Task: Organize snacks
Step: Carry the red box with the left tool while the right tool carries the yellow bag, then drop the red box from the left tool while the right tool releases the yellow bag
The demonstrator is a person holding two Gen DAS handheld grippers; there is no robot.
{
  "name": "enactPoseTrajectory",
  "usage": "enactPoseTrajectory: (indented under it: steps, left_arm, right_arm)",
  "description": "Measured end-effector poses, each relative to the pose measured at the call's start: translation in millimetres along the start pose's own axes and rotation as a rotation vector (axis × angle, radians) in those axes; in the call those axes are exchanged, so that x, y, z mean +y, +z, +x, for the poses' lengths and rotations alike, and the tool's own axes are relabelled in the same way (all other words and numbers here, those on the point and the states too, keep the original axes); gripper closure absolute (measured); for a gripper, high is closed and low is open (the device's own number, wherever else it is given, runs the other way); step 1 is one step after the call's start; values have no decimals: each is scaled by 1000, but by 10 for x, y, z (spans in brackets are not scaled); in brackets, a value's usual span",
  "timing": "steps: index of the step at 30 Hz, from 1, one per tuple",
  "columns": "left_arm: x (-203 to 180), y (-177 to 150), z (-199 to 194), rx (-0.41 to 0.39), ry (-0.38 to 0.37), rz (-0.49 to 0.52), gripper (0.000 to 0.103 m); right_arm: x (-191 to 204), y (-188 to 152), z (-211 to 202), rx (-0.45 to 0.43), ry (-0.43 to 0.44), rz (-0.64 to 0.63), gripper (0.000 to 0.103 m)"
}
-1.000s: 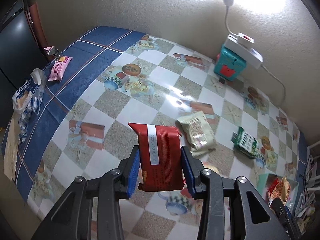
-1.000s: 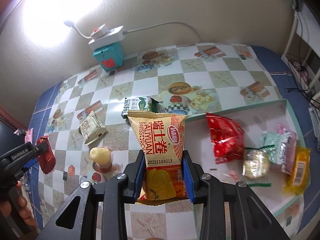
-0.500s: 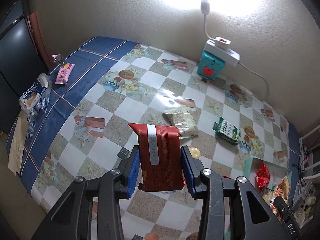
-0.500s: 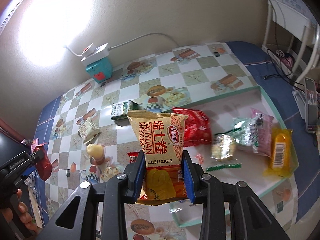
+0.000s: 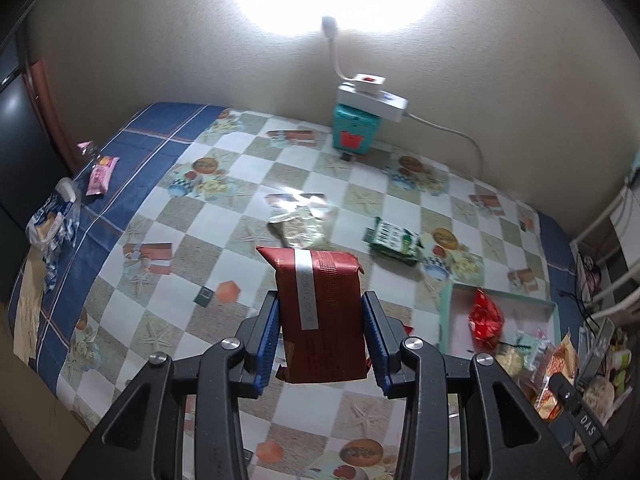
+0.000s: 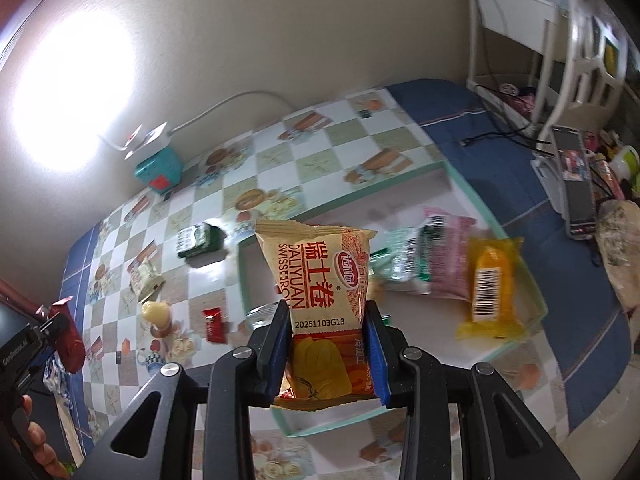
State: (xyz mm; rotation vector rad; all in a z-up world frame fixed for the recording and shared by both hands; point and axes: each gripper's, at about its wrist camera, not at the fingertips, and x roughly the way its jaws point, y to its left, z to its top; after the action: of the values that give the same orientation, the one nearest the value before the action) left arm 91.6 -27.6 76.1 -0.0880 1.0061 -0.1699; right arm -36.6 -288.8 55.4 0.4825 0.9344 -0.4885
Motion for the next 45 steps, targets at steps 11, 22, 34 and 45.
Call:
enactPoseTrajectory:
  steps: [11, 22, 34, 45]
  left_arm:
    - [-724, -194, -88, -7, -69, 151, 61]
    - [-1505, -508, -131, 6, -129, 334, 61]
    - [-1973, -823, 45, 90, -204, 430, 61]
    - [-2074, -920, 274, 156, -222, 435, 61]
  right_arm:
    - [-659, 86, -103, -24, -58, 115, 66]
    - [-978, 115, -107, -21, -67, 173, 66]
    - [-1076, 82, 66, 32, -63, 185, 66]
    - [-1054, 27, 283, 93, -71, 170, 66]
